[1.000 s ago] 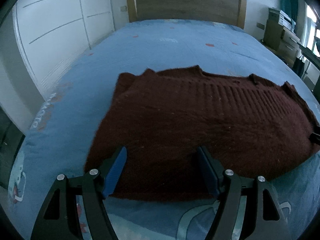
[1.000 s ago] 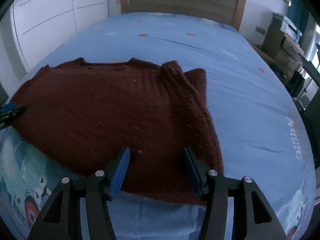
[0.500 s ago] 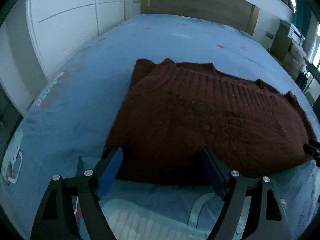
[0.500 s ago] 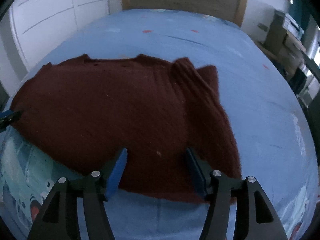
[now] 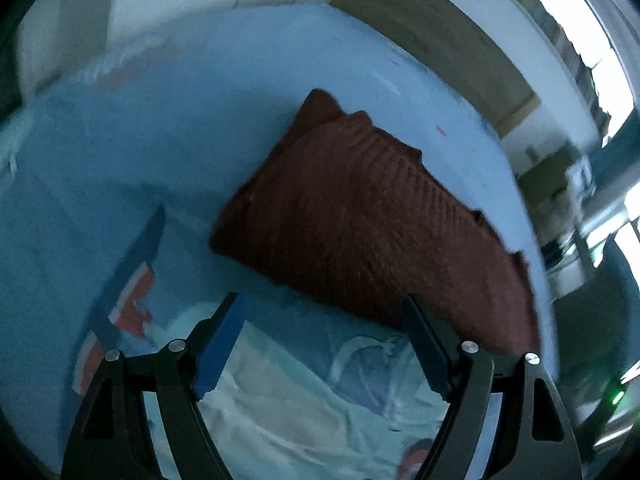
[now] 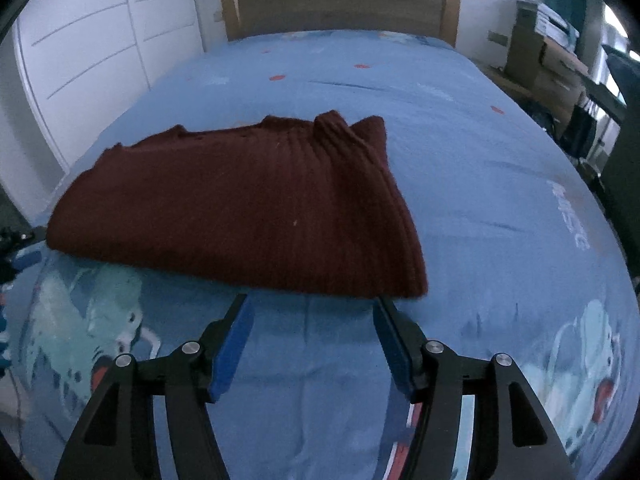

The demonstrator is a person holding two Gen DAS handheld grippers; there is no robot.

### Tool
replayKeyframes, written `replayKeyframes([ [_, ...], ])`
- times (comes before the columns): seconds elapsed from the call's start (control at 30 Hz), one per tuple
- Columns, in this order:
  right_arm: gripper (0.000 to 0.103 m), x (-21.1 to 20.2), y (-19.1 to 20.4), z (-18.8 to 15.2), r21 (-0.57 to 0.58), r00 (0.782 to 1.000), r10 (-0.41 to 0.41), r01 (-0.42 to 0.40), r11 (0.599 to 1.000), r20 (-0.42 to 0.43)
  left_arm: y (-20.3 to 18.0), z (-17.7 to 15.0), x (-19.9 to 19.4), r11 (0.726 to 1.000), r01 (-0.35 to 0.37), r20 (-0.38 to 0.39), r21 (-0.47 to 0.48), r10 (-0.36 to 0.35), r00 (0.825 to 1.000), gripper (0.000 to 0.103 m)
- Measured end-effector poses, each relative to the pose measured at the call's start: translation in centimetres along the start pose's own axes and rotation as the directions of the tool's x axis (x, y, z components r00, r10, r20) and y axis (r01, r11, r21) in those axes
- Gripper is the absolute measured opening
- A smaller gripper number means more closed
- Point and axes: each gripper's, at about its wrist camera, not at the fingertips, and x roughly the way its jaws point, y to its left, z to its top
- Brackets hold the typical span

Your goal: Fold small clothes

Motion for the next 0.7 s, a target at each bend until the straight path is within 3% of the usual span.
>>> replayKeyframes([
  [0.17,0.064,-1.6,0.0,-1.8,0.009,1.0,-0.001,0.001,1.0,0.002,2.4,0.3,0.9,0.981,0.1,0.0,-0.164,-0.102,0.995,0.076],
  [0.37,0.065,-2.3,-0.7,-2.8,0.022,1.0,-0.017,0.017,1.0,-0.008,4.4,1.8,3.0,0.918,0.234,0.049,-0.319,-0.231,0.972,0.078],
  [0.7,0.065,-1.5,-2.1,-2.8,0.04,0.999,-0.037,0.038,0.998,-0.024,5.6,6.4,5.6,0.856,0.304,0.142,-0.418,-0.268,0.953,0.078],
])
